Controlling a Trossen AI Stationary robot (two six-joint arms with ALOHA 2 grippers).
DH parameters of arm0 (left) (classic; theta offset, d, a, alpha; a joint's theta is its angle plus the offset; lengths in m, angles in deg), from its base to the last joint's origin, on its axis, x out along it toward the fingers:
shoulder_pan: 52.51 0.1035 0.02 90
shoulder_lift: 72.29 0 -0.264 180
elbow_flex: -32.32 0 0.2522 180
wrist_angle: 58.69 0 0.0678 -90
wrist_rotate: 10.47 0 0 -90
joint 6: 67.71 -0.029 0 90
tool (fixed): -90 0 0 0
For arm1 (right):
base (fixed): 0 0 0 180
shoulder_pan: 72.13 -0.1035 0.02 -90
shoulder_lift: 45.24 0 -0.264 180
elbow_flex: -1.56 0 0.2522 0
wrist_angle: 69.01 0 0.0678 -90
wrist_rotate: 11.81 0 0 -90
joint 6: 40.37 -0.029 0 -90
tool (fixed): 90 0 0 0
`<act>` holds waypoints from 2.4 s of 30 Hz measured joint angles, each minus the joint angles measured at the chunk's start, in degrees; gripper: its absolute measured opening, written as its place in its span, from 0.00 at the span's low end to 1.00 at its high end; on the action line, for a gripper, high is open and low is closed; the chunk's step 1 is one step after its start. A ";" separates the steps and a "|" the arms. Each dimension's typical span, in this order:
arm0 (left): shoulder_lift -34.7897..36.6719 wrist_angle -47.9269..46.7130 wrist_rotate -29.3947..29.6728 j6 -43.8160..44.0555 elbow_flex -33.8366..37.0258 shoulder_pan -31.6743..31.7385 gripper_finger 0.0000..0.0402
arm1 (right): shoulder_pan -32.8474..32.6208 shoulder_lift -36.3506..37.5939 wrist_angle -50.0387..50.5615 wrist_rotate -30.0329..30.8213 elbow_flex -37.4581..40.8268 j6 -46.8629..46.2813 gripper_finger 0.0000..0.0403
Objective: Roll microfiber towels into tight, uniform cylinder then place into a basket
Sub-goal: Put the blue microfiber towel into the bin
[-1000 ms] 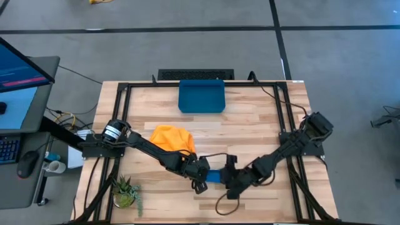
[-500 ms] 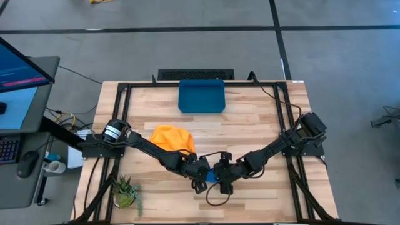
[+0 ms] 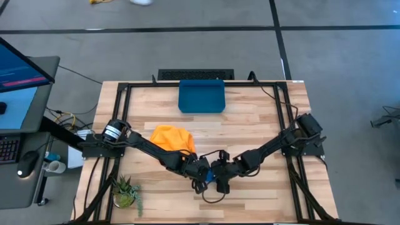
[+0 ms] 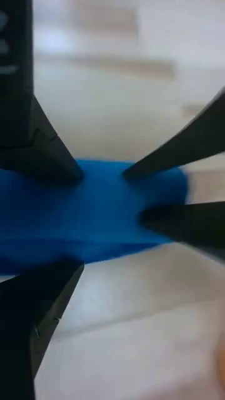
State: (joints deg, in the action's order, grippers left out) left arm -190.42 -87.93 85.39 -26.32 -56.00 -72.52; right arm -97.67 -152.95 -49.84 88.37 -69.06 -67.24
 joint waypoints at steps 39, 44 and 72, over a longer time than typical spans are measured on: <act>7.37 -9.68 11.38 -9.56 0.11 -4.22 0.31 | 0.71 -0.93 2.11 -7.88 0.22 -2.24 0.10; 9.44 -11.95 15.48 -7.57 1.78 -5.07 0.31 | 0.39 -0.25 3.07 -7.71 0.30 -1.84 0.11; 37.48 -4.07 25.09 -1.30 24.44 -4.25 0.31 | 4.81 4.74 6.27 -7.40 0.67 6.34 0.11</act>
State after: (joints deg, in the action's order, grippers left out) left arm -152.94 -92.00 110.47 -27.62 -31.57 -76.77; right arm -92.86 -148.20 -43.57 80.97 -68.39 -60.89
